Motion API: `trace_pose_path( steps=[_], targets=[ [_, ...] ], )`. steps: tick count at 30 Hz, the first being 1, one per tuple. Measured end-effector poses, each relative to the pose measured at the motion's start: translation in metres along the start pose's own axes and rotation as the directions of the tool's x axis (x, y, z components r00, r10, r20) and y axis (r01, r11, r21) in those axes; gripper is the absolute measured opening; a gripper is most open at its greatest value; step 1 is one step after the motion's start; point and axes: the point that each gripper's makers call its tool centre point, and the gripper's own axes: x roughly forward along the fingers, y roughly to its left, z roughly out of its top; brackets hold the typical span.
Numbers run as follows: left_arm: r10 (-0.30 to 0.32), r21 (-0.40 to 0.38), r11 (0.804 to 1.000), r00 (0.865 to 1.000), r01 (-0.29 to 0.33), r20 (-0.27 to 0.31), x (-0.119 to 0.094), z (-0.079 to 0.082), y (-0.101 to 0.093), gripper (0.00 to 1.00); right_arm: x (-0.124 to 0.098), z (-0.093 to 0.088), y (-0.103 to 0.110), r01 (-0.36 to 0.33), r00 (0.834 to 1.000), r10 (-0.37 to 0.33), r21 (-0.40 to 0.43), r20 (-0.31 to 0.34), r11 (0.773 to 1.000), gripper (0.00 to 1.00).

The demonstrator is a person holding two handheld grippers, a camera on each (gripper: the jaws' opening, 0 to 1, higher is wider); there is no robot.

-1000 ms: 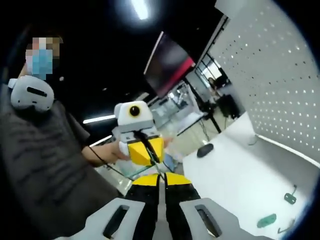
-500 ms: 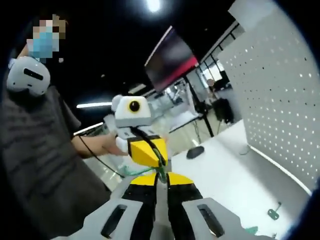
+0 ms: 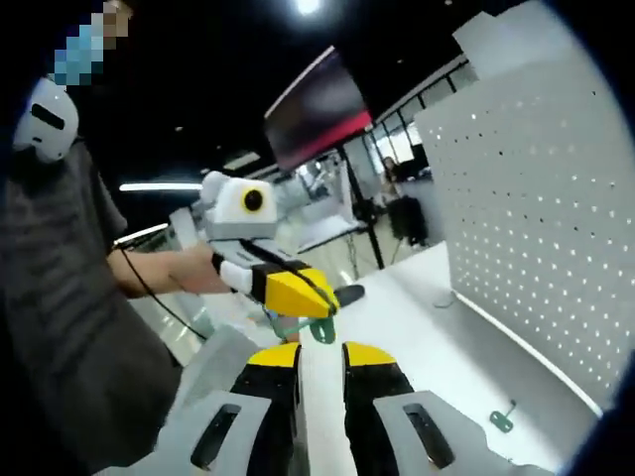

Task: Insert the hook assembly into the mounting plate slot until the hook locks in place.

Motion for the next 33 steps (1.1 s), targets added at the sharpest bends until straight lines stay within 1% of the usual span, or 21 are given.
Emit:
trace_pose_path(
  steps=[2, 3, 4, 5, 6, 7, 8, 9, 11, 13, 14, 16, 17, 19, 22, 24, 29, 33],
  targets=[
    [0.045, -0.02, 0.999, 0.999, -0.045, -0.004, 0.0, -0.002, 0.008, 0.01, -0.003, -0.004, -0.003, 0.057, 0.998, -0.057, -0.018, -0.017, 0.998, 0.14],
    [0.059, -0.024, 0.998, 0.998, -0.059, 0.002, 0.0, -0.001, 0.011, 0.01, -0.004, -0.004, -0.004, 0.08, 0.997, -0.08, -0.009, -0.014, 0.997, 0.15],
    [0.085, -0.035, 0.996, 0.996, -0.085, -0.001, 0.0, -0.002, 0.015, 0.01, -0.006, 0.0, -0.003, 0.103, 0.995, -0.103, -0.015, 0.018, 0.995, 0.15],
    [0.098, -0.034, 0.995, 0.995, -0.098, -0.004, -0.001, -0.002, 0.017, 0.02, -0.007, 0.001, -0.003, 0.121, 0.992, -0.121, -0.006, 0.024, 0.993, 0.14],
    [0.108, -0.038, 0.993, 0.994, -0.108, -0.003, -0.001, -0.001, 0.018, 0.02, -0.009, 0.002, -0.006, 0.155, 0.988, -0.155, 0.002, 0.027, 0.988, 0.14],
    [0.13, -0.061, 0.99, 0.991, -0.13, -0.002, -0.002, -0.001, 0.022, 0.02, -0.01, 0.006, -0.004, 0.171, 0.984, -0.171, 0.004, 0.053, 0.985, 0.14],
    [0.134, -0.059, 0.989, 0.991, -0.133, 0.009, -0.002, 0.002, 0.022, 0.02, -0.011, 0.008, -0.004, 0.197, 0.979, -0.197, 0.012, 0.054, 0.98, 0.14],
    [0.148, -0.073, 0.987, 0.989, -0.147, 0.019, -0.003, 0.004, 0.024, 0.02, -0.011, 0.01, -0.002, 0.206, 0.977, -0.206, 0.008, 0.062, 0.979, 0.14],
    [0.158, -0.071, 0.985, 0.987, -0.156, 0.016, -0.004, 0.005, 0.025, 0.02, -0.012, 0.015, -0.003, 0.253, 0.965, -0.253, 0.0, 0.076, 0.967, 0.14],
    [0.166, -0.074, 0.984, 0.986, -0.165, 0.011, -0.003, 0.004, 0.025, 0.02, -0.01, 0.02, -0.001, 0.274, 0.958, -0.272, -0.006, 0.089, 0.962, 0.14],
    [0.165, -0.078, 0.984, 0.986, -0.163, 0.019, -0.003, 0.005, 0.024, 0.02, -0.009, 0.022, 0.0, 0.292, 0.953, -0.289, -0.018, 0.09, 0.956, 0.14],
    [0.178, -0.09, 0.98, 0.984, -0.175, 0.021, -0.002, 0.004, 0.025, 0.02, -0.006, 0.023, 0.003, 0.311, 0.948, -0.307, -0.041, 0.084, 0.95, 0.14],
    [0.189, -0.1, 0.977, 0.982, -0.187, 0.015, -0.002, 0.002, 0.027, 0.02, -0.003, 0.025, 0.005, 0.311, 0.948, -0.307, -0.041, 0.086, 0.95, 0.14],
    [0.189, -0.104, 0.977, 0.982, -0.187, 0.014, -0.002, 0.002, 0.026, 0.02, 0.001, 0.026, 0.009, 0.3, 0.952, -0.296, -0.041, 0.077, 0.953, 0.14],
    [0.19, -0.111, 0.976, 0.982, -0.186, 0.021, 0.0, 0.004, 0.025, 0.02, 0.011, 0.025, 0.016, 0.291, 0.956, -0.287, -0.071, 0.063, 0.954, 0.14],
    [0.194, -0.105, 0.976, 0.981, -0.19, 0.023, 0.001, 0.005, 0.025, 0.02, 0.016, 0.023, 0.017, 0.296, 0.955, -0.293, -0.086, 0.046, 0.951, 0.14],
    [0.191, -0.11, 0.976, 0.981, -0.187, 0.022, 0.003, 0.005, 0.023, 0.02, 0.02, 0.022, 0.011, 0.332, 0.943, -0.329, -0.113, 0.04, 0.937, 0.15],
    [0.178, -0.131, 0.976, 0.984, -0.174, 0.024, 0.006, 0.005, 0.02, 0.02, 0.021, 0.02, 0.004, 0.356, 0.934, -0.356, -0.144, 0.025, 0.923, 0.14]
  ],
)
